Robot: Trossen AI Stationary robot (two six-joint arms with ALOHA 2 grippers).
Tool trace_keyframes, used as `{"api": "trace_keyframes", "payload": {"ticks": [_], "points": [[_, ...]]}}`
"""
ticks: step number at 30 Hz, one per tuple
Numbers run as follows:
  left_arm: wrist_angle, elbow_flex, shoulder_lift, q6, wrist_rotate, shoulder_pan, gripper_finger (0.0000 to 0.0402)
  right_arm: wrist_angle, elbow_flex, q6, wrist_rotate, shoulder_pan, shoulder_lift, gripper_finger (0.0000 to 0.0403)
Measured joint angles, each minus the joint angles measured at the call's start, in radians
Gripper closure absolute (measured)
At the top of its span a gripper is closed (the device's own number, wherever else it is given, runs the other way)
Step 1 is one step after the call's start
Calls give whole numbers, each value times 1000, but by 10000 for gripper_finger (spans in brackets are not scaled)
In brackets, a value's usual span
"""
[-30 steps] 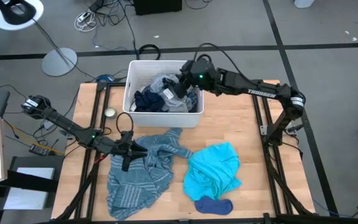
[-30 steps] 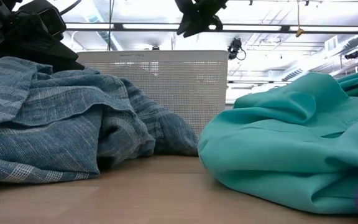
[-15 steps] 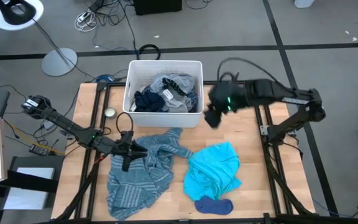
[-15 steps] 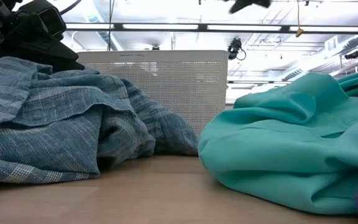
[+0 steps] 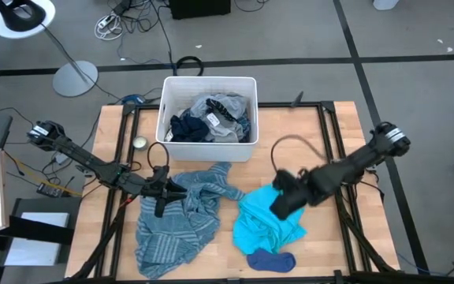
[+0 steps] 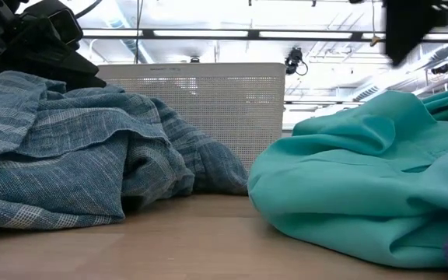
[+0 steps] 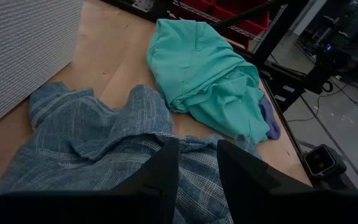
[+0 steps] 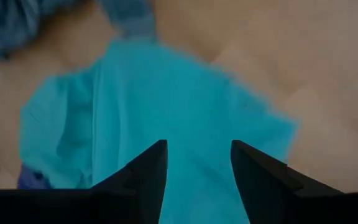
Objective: Sort clothes
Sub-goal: Put the light blue short into the white laundry bin
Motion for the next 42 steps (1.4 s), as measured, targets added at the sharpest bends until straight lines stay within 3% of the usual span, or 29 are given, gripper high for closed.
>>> {"api": "trace_keyframes", "payload": {"ticks": [7, 12, 20, 22, 24, 27, 29, 30, 34, 42], "points": [[6, 0, 0, -7, 0, 0, 285, 195, -112, 24, -30, 77, 107, 189], [6, 0, 0, -26, 0, 0, 285, 256, -139, 54, -18, 76, 220, 154], [4, 0, 0, -27, 0, 0, 285, 472, -145, -33, 38, 44, 444, 114], [3, 0, 0, -27, 0, 0, 285, 571, -142, -25, 129, 28, 482, 129], [4, 0, 0, -27, 0, 0, 285, 653, -147, -53, 235, 8, 500, 169], [4, 0, 0, -27, 0, 0, 285, 765, -155, -147, 361, -46, 504, 275], [4, 0, 0, -27, 0, 0, 285, 809, -158, -232, 383, -90, 492, 356], [4, 0, 0, -27, 0, 0, 285, 825, -160, -276, 375, -111, 479, 377], [3, 0, 0, -27, 1, 0, 285, 824, -133, -404, 318, -179, 392, 385], [-11, 0, 0, -27, 2, 0, 285, 841, 24, -715, 343, -248, 139, 392]]}}
